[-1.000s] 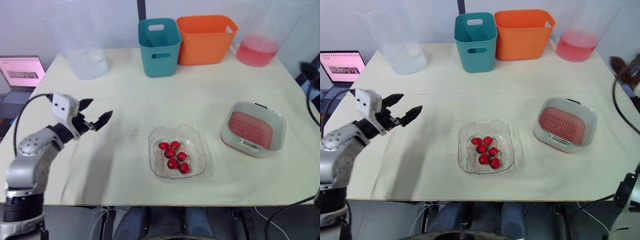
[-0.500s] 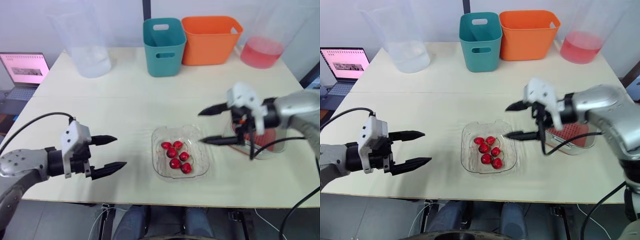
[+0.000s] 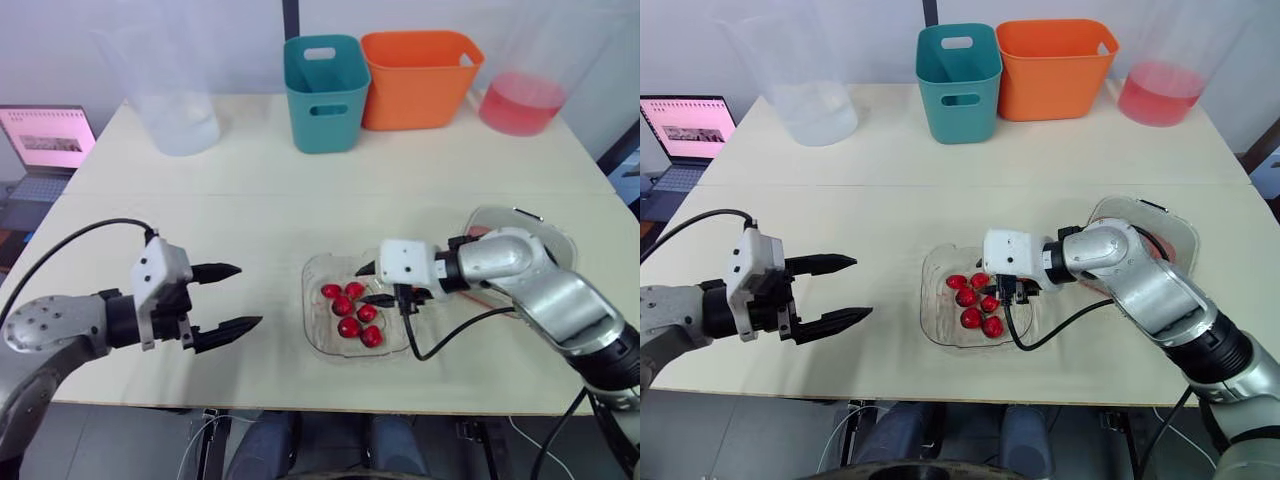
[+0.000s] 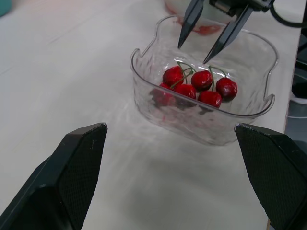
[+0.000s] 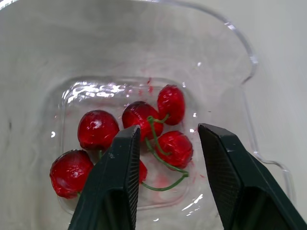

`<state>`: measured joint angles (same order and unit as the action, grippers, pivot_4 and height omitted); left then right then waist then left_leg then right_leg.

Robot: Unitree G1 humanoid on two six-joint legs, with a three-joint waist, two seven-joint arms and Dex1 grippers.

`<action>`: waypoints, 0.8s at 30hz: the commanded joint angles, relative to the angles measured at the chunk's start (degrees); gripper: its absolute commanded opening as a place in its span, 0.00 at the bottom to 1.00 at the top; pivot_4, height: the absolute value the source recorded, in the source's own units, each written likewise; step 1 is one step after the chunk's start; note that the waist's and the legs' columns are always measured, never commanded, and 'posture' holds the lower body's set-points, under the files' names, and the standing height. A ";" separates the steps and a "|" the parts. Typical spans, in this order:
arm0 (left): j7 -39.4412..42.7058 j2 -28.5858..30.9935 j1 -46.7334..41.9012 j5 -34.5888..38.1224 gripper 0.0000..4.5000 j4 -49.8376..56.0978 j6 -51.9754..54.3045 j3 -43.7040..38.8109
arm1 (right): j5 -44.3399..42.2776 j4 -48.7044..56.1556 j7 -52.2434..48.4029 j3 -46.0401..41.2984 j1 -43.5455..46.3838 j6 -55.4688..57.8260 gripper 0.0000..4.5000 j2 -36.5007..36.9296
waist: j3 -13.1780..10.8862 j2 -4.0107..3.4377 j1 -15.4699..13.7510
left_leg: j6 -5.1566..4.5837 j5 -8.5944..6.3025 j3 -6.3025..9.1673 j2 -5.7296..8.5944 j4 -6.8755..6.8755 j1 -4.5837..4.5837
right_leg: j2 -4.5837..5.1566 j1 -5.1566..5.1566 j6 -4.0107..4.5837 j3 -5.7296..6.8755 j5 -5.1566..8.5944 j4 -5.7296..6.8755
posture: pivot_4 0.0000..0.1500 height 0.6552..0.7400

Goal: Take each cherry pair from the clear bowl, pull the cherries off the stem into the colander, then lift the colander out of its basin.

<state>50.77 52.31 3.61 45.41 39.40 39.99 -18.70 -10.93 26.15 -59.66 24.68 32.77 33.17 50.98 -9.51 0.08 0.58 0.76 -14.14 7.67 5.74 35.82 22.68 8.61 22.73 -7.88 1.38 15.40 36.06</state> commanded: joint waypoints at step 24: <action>-1.96 -1.51 -1.76 -3.06 1.00 0.40 -2.47 3.77 | -9.05 0.30 -8.87 -7.80 7.75 17.86 0.01 -5.38 | 0.00 0.00 0.01 | 0.02 0.01 0.02 -0.01 -0.01 -0.05 | -0.02 -0.03 0.01 0.00 0.00 0.02 | 1.00 1.00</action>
<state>49.15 51.01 2.33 42.87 39.31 38.87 -14.87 -14.17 23.71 -66.75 19.96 38.97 44.61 46.01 -9.51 0.08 0.59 0.78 -14.13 7.71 5.73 35.81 22.64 8.58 22.69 -7.87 1.39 15.39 36.07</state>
